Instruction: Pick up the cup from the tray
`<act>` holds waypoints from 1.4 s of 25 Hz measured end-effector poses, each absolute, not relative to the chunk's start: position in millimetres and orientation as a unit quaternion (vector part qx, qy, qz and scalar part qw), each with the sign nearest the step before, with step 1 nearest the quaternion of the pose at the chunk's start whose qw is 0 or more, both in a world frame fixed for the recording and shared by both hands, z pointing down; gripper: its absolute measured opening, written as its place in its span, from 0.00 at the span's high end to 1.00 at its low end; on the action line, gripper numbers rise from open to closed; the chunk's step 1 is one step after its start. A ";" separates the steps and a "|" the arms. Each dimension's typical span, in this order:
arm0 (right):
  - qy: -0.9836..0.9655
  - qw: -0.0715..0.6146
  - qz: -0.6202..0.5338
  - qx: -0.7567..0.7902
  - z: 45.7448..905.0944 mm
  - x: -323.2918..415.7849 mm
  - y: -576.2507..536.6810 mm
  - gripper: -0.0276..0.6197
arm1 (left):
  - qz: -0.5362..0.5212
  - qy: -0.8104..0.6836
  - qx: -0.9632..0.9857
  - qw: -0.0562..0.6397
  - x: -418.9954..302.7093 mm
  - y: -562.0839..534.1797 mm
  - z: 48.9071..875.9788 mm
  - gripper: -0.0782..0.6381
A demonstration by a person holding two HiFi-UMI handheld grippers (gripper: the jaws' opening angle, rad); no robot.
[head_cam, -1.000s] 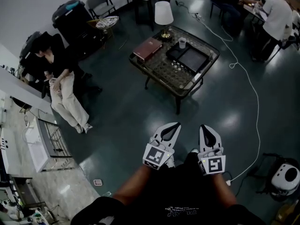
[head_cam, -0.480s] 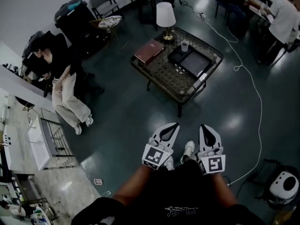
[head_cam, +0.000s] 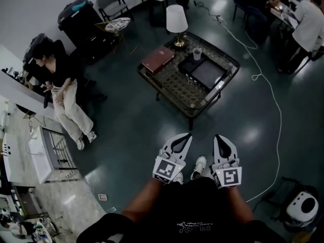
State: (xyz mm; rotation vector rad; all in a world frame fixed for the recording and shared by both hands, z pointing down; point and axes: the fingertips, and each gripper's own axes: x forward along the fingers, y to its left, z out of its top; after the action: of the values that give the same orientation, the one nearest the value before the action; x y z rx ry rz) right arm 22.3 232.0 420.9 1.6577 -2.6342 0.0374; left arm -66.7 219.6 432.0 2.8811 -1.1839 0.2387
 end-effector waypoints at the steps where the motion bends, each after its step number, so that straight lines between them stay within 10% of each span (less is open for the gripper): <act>1: -0.846 0.014 0.012 0.532 420.1 24.2 229.2 0.95 | 0.080 -0.378 0.922 0.008 -64.5 217.7 432.3 0.88; 35: -0.875 -0.002 0.003 0.484 423.0 78.2 157.8 0.95 | 0.096 -0.415 0.904 0.028 -1.7 149.6 439.0 0.88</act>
State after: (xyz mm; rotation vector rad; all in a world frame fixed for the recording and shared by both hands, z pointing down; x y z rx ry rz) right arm 78.2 157.8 423.0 1.5238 -2.7516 0.0082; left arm -1.7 149.6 439.0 2.7916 -1.2827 0.2956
